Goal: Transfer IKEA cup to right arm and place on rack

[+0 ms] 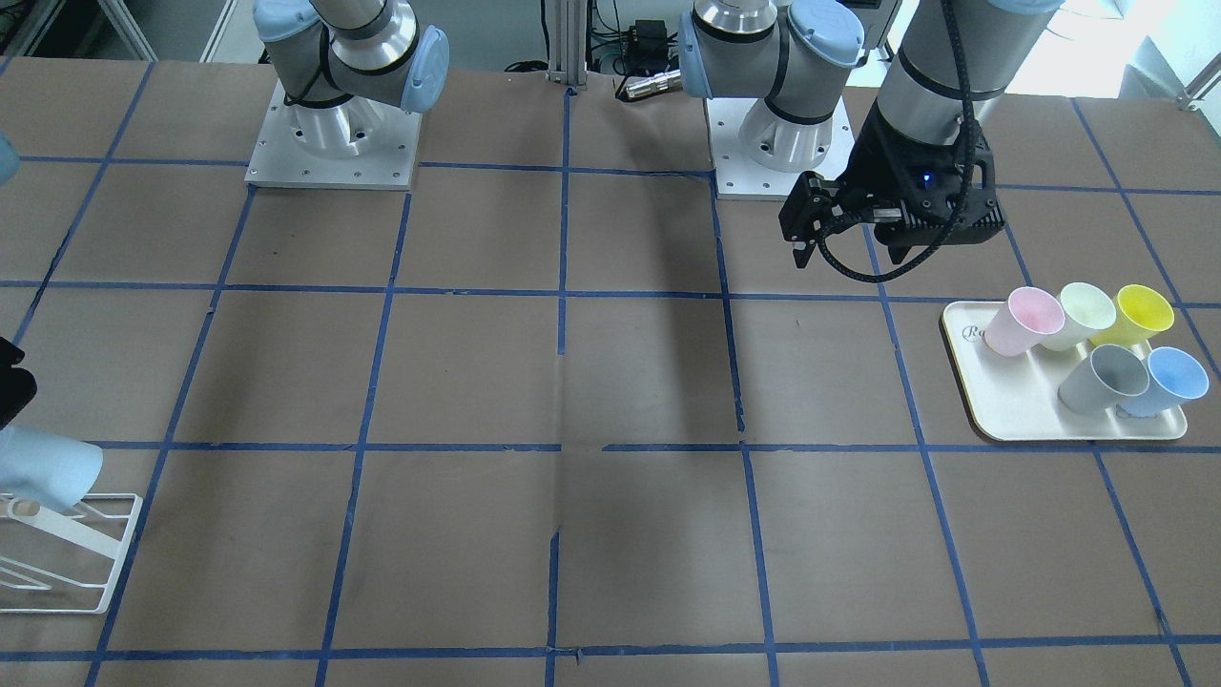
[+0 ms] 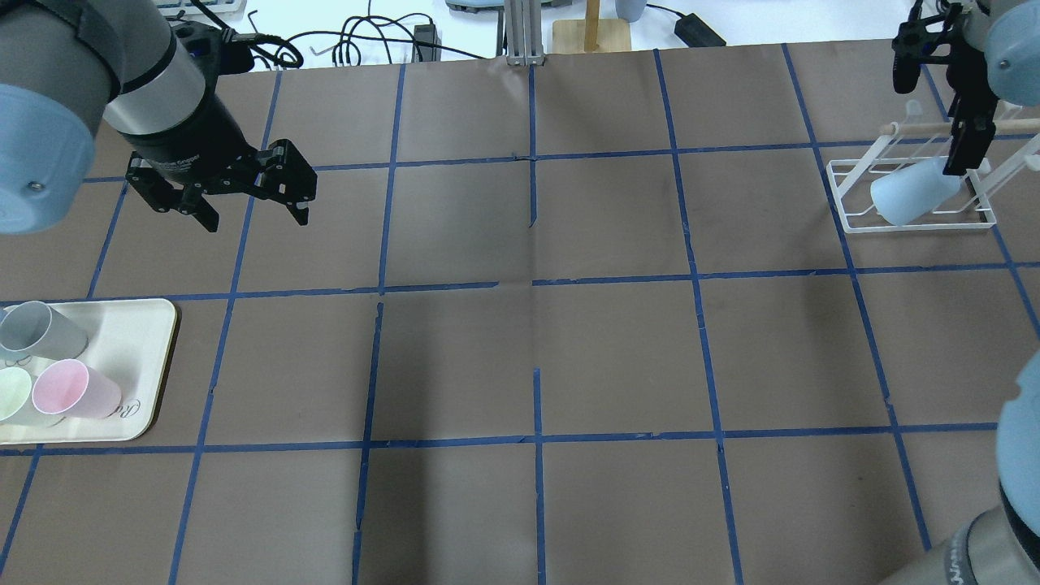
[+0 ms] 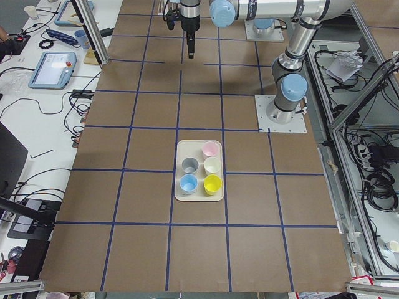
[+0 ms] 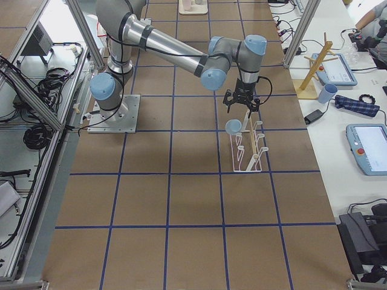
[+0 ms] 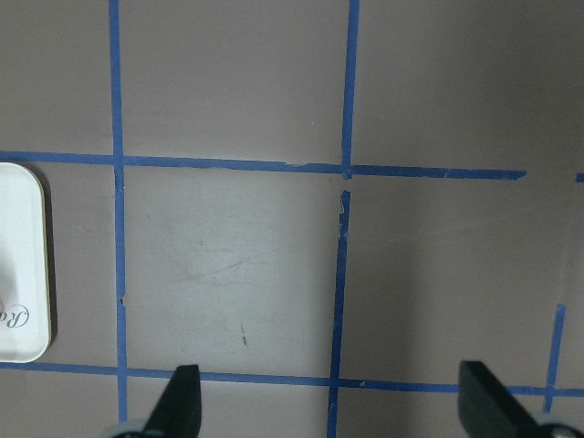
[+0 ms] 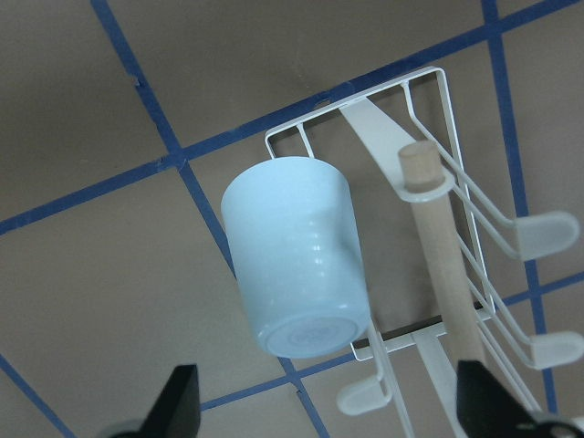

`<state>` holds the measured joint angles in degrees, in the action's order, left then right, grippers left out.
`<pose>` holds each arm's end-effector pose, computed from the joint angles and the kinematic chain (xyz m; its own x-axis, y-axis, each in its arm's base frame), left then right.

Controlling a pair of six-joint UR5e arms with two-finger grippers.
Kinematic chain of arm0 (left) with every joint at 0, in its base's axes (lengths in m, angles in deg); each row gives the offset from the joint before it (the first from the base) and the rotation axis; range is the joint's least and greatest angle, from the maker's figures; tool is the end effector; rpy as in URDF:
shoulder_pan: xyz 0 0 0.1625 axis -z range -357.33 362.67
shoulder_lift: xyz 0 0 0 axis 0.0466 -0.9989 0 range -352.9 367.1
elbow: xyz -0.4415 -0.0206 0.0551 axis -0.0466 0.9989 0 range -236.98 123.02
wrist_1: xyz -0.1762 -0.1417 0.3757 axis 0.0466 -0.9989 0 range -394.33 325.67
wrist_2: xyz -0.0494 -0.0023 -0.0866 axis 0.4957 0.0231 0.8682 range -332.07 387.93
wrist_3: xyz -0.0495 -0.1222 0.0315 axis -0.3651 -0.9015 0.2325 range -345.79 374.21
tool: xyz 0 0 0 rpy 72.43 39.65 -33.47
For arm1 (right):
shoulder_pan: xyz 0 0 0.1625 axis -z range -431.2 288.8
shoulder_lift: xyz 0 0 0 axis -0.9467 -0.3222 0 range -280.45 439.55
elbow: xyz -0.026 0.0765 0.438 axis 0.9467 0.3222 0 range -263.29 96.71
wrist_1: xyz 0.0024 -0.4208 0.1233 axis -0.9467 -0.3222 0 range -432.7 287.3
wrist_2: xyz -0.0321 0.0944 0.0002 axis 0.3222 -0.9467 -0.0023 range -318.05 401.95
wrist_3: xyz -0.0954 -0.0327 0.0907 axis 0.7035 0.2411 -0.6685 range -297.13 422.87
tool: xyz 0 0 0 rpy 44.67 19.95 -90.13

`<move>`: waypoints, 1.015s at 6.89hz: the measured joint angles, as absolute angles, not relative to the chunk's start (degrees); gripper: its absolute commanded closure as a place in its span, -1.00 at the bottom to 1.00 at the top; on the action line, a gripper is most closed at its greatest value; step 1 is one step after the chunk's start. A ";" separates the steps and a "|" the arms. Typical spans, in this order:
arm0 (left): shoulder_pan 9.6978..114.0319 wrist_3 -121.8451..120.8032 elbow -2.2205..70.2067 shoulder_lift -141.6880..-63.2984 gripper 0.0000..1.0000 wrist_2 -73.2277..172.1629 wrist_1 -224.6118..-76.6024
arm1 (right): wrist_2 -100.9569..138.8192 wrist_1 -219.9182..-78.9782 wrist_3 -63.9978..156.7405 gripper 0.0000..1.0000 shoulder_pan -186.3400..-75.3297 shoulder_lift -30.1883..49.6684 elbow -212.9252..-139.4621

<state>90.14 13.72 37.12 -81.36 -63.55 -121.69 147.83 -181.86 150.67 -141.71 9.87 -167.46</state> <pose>-0.1074 -0.5106 0.4538 -0.9983 -0.0527 -0.0259 -0.0527 0.9986 -0.0016 -0.1326 -0.6628 0.3536 -0.3669 -0.9257 0.0916 -0.8859 0.3777 0.2693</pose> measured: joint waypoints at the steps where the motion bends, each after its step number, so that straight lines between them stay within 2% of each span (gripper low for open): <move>1: 90.14 13.70 37.06 -81.23 -1.00 -63.56 -121.80 | 146.19 -181.22 147.29 -1.00 -142.35 8.56 -166.35; 4: 90.03 13.86 36.87 -80.12 -1.00 -63.56 -123.54 | 140.31 -176.96 128.48 -1.00 -147.82 2.62 -165.25; 7: 89.88 15.93 36.91 -79.74 -1.00 -63.48 -124.64 | 127.90 -169.51 94.85 -1.00 -155.26 -2.57 -165.22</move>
<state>89.88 15.93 36.91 -79.74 -63.48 -124.64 127.90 -169.51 94.85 -155.26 -2.57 -165.22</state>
